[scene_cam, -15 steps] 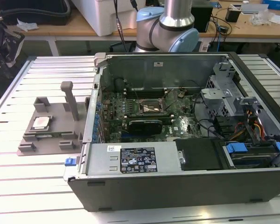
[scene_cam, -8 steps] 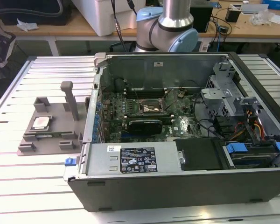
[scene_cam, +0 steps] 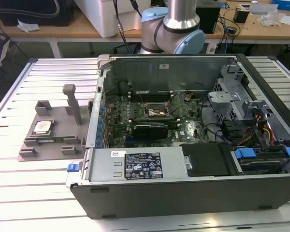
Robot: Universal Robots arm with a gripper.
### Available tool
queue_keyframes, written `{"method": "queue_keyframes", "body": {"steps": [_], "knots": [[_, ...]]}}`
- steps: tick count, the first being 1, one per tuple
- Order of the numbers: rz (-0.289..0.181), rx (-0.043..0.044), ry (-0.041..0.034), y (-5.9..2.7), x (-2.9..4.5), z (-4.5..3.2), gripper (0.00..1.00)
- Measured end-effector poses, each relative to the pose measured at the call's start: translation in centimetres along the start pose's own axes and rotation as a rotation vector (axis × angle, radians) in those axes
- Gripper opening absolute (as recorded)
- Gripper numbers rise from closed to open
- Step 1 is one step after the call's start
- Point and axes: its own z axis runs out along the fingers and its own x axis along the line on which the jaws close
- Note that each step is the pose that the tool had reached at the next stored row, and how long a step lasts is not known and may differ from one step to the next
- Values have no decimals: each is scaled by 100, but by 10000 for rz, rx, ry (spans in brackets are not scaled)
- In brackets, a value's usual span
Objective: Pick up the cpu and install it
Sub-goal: 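Reach for the cpu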
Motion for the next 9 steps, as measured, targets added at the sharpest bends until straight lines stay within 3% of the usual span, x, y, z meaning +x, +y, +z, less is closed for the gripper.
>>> {"method": "queue_keyframes", "body": {"steps": [9], "knots": [[0,0,0,-10,141,-3,11]]}}
